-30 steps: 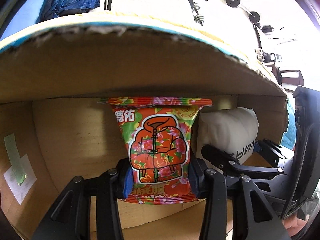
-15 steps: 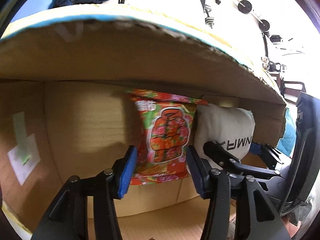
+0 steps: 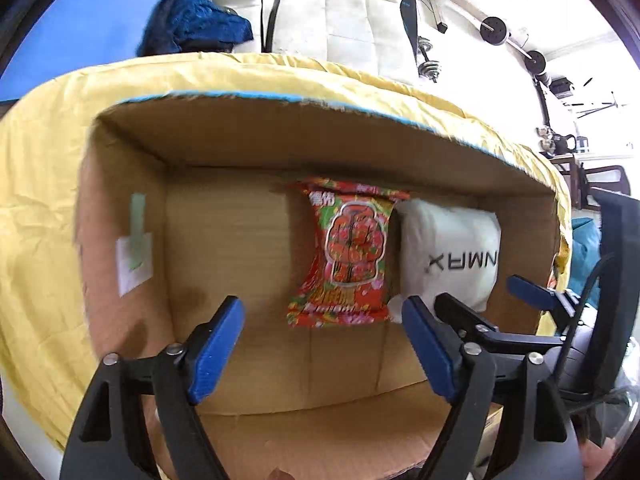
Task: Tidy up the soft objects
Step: 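Open both tools to release the bag and pouch inside the box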
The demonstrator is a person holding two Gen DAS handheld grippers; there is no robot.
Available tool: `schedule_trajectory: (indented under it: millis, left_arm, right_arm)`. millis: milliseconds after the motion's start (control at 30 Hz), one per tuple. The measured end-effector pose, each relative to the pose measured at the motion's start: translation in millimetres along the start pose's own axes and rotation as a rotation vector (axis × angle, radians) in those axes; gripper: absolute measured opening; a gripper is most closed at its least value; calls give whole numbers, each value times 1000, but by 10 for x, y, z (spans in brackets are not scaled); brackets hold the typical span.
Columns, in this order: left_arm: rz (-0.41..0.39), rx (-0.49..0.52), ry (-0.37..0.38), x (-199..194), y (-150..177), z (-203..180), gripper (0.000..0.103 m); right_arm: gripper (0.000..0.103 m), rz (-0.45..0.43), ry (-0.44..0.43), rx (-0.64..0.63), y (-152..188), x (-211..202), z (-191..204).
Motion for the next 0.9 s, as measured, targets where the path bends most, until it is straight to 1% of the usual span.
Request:
schedule_trajectory:
  millis: [33, 100, 133, 167, 267, 433, 533, 633, 733, 833, 900]
  left_arm:
    - [-5, 3, -11, -10, 32, -4, 86]
    - [-22, 10, -39, -48, 139, 9, 98]
    - [-34, 13, -58, -59, 180, 21, 98]
    - [-51, 18, -84, -77, 223, 36, 99]
    - [-107, 39, -119, -176, 326, 7, 99]
    - [-168, 60, -143, -342, 519, -20, 99]
    - [-218, 81, -164, -520, 684, -52, 99]
    - [-257, 87, -193, -655, 724, -163, 99]
    - [-295, 83, -192, -801, 840, -196, 99]
    - [-333, 70, -192, -977, 1036, -240, 99]
    - [-367, 74, -213, -1109, 1156, -253, 99]
  right_arm:
    - [103, -5, 5, -2, 71, -35, -9]
    - [103, -16, 3, -3, 186, -104, -3]
    - [103, -23, -1, -1, 230, -140, -8]
    - [103, -32, 0, 4, 266, -135, 10]
    - [103, -61, -10, 4, 452, -236, -34]
    - [103, -106, -33, 3, 768, -425, -55]
    - [103, -138, -41, -1, 960, -575, -94]
    - [103, -176, -44, -5, 1084, -717, -83]
    - [103, -220, -55, -8, 1258, -917, -82]
    - [103, -253, -72, -8, 1428, -1138, -108]
    - [103, -271, -86, -9, 1538, -1250, -110]
Point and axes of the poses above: each gripper's, at about its wrist camera, not at the fingertips, and x roughly the way its jaws point, z to its left, y to its underside, the point moved 4 cm from there along x, roughly the way its jaws point, and after that the axes turned 4 degrees about x, right-handed, at the moved point
